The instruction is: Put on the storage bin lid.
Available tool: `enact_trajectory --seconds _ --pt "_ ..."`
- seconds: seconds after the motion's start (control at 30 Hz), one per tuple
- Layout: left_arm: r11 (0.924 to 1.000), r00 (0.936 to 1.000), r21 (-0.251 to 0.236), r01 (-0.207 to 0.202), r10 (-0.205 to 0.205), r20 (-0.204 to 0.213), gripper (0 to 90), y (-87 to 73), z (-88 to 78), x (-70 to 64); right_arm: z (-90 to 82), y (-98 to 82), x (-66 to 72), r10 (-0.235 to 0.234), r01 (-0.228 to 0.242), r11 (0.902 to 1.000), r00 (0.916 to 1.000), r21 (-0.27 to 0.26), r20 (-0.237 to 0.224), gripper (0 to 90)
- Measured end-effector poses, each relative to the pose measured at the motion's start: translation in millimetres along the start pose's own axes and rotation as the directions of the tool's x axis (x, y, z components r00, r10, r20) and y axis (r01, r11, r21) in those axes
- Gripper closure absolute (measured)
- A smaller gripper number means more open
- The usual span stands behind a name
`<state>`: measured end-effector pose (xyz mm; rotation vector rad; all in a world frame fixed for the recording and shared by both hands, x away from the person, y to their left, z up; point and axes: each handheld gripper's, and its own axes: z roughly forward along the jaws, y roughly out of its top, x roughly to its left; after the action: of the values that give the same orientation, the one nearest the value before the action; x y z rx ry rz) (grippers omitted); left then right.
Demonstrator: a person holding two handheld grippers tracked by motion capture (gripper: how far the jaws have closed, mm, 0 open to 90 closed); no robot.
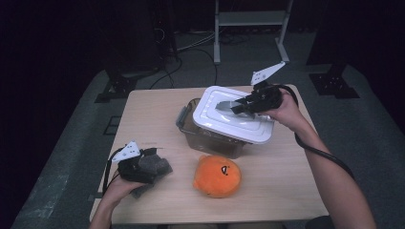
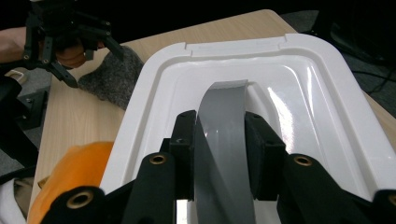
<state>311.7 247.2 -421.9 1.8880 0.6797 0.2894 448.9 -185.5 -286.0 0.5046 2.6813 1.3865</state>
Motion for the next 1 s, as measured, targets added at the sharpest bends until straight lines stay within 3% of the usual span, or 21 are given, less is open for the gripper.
enact_trajectory --seconds 0.27,1.0 --pt "1.0 1.0 -0.001 -0.002 0.002 -0.007 8.3 -0.6 -1.7 -0.1 -30.1 -15.7 3.3 0.027 -0.026 0.9994 0.9992 -0.022 0.03 66.5" --pt "1.0 0.9996 -0.003 0.003 -0.003 -0.029 8.2 -2.7 -3.0 -1.5 -82.6 -70.7 21.1 0.086 -0.083 0.9959 0.9913 -0.036 0.099 66.5"
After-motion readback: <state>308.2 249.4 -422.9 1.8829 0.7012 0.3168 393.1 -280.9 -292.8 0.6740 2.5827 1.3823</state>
